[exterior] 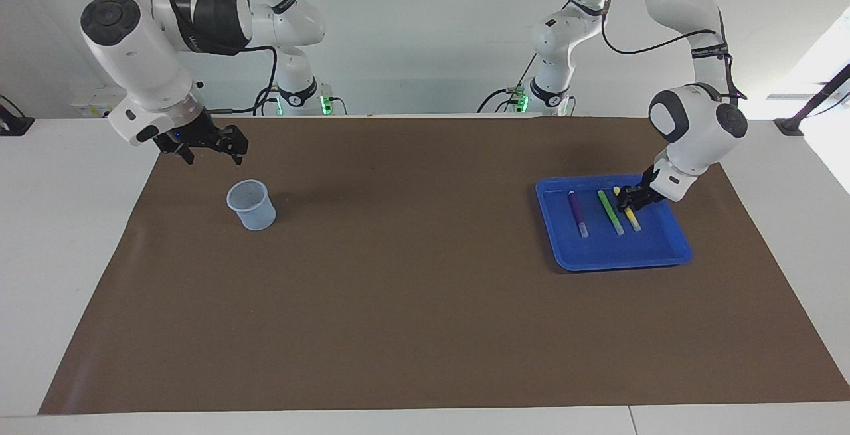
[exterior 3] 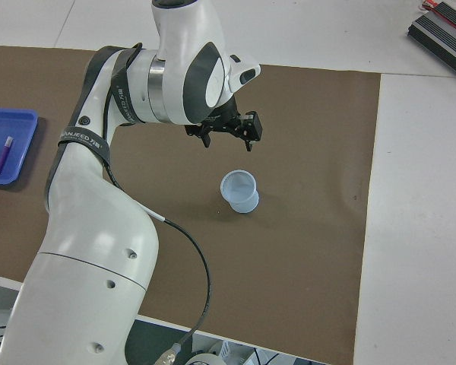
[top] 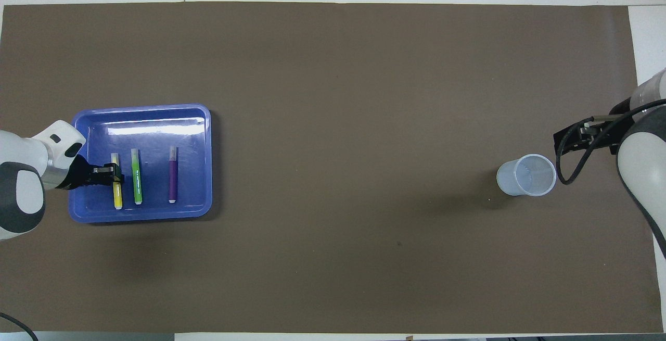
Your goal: Right arm passes pens to left for tray arrangement
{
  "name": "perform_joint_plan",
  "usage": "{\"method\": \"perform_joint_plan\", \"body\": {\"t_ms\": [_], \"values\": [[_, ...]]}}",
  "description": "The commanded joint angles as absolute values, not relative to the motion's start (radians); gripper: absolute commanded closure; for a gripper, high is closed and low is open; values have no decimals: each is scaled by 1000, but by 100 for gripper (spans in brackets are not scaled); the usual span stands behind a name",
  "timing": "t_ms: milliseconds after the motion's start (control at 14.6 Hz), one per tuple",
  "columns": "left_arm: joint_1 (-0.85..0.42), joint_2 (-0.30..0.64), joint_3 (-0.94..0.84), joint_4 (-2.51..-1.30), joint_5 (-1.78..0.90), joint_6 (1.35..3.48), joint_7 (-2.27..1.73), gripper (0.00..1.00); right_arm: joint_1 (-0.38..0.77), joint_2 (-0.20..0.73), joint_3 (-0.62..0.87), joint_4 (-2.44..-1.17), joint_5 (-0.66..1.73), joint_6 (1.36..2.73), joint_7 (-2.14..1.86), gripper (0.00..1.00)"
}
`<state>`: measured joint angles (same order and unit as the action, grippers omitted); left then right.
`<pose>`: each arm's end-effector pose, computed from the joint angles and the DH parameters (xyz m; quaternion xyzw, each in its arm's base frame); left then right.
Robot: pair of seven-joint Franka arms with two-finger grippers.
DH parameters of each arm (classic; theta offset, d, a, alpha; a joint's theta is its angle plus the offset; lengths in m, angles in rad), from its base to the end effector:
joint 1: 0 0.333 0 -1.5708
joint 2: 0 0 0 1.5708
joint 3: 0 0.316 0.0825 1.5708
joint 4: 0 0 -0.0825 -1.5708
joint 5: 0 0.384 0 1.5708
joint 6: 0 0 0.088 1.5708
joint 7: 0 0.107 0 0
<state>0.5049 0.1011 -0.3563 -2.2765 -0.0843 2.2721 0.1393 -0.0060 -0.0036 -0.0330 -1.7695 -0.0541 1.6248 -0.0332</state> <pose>0.5103 0.0742 0.3066 0.9970 0.0333 -0.0425 0.0551 0.5455 -0.0268 0.5376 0.9972 0.0005 -0.0714 0.0242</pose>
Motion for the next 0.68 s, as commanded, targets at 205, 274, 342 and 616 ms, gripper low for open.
{"method": "perform_joint_plan", "body": {"t_ms": [205,274,342,616], "values": [[505,106,-360,-2278,-61,2292,117,0,-9,-9,-84,-1755,-52,1635,-74,0],[505,112,-360,-2267,-61,2283,117,0,-9,-9,-83,-1743,-51,1644,-75,0],[503,115,-360,-2247,-61,2261,115,0,-9,-6,-80,-1715,-52,1669,-83,0],[486,127,-362,-2119,-61,2110,112,0,-9,-6,-89,-1709,-49,1674,-75,0]]}}
